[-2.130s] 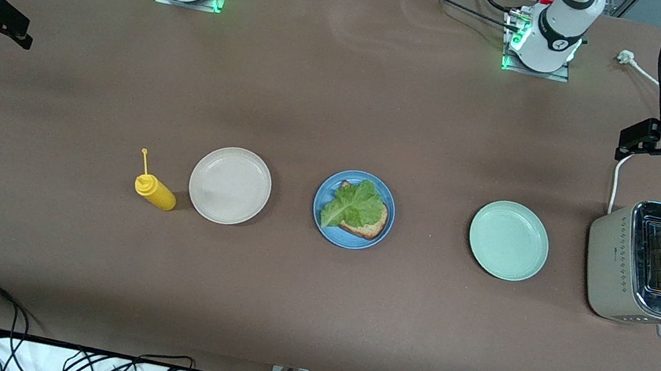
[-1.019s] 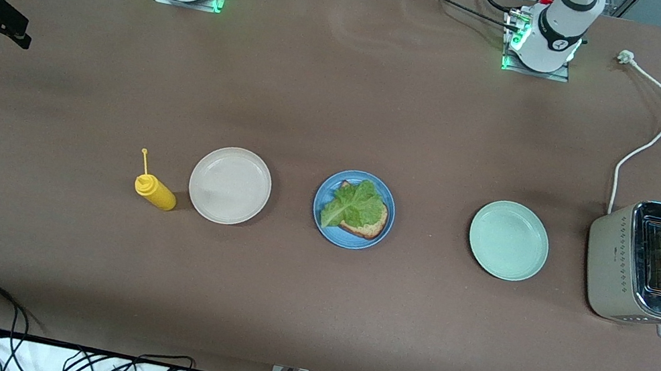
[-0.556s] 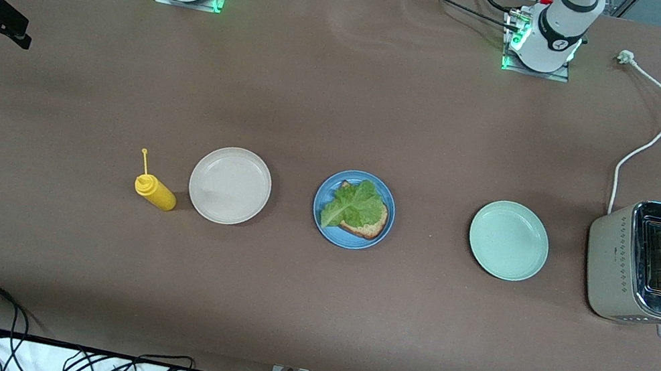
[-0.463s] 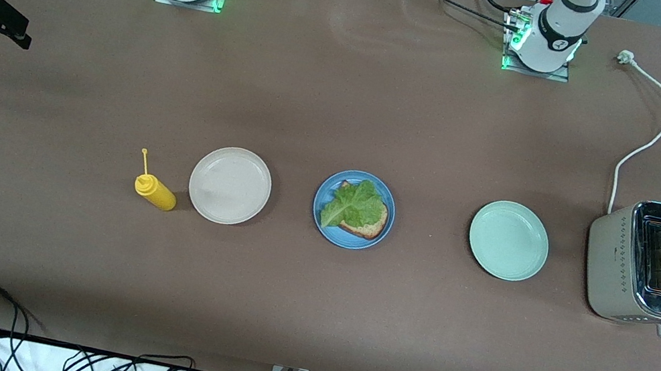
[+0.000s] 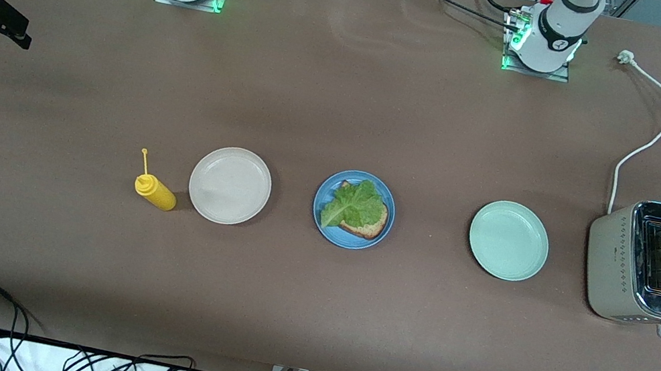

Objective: Make sandwich in blue plate with both arms
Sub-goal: 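Move the left gripper down over the bread slice in the toaster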

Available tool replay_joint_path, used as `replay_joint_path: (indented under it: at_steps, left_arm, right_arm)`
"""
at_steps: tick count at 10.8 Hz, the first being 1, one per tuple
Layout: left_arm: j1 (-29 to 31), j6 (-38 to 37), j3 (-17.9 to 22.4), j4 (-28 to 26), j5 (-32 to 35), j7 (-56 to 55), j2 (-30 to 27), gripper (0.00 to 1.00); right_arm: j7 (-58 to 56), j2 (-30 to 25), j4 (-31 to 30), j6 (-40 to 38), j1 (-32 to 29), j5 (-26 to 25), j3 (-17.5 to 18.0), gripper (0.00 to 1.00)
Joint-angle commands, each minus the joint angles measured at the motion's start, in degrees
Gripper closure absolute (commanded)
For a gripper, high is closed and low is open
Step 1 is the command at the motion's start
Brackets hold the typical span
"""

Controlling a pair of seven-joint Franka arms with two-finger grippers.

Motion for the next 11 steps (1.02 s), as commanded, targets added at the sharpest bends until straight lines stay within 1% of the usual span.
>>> replay_joint_path:
  at_steps: [1, 3, 4, 11]
  left_arm:
    - [0.9, 0.2, -0.4, 1.1, 1.2, 0.7, 1.2, 0.00]
    - [1.0, 1.5, -0.4, 0.5, 1.5, 0.8, 2.2, 0.00]
    - [1.1, 3.0, -0.4, 0.2, 3.2, 0.7, 2.2, 0.00]
    - [2.3, 5.1, -0.5, 0.0, 3.4, 0.8, 3.6, 0.00]
  right_arm:
    - [0.1, 0.4, 1.4, -1.3, 0.4, -0.9, -0.2, 0.00]
    - [0.1, 0.4, 1.4, -1.3, 0.4, -0.9, -0.2, 0.00]
    - [0.1, 0.4, 1.4, -1.3, 0.4, -0.9, -0.2, 0.00]
    - [0.1, 0.4, 1.4, -1.3, 0.4, -0.9, -0.2, 0.00]
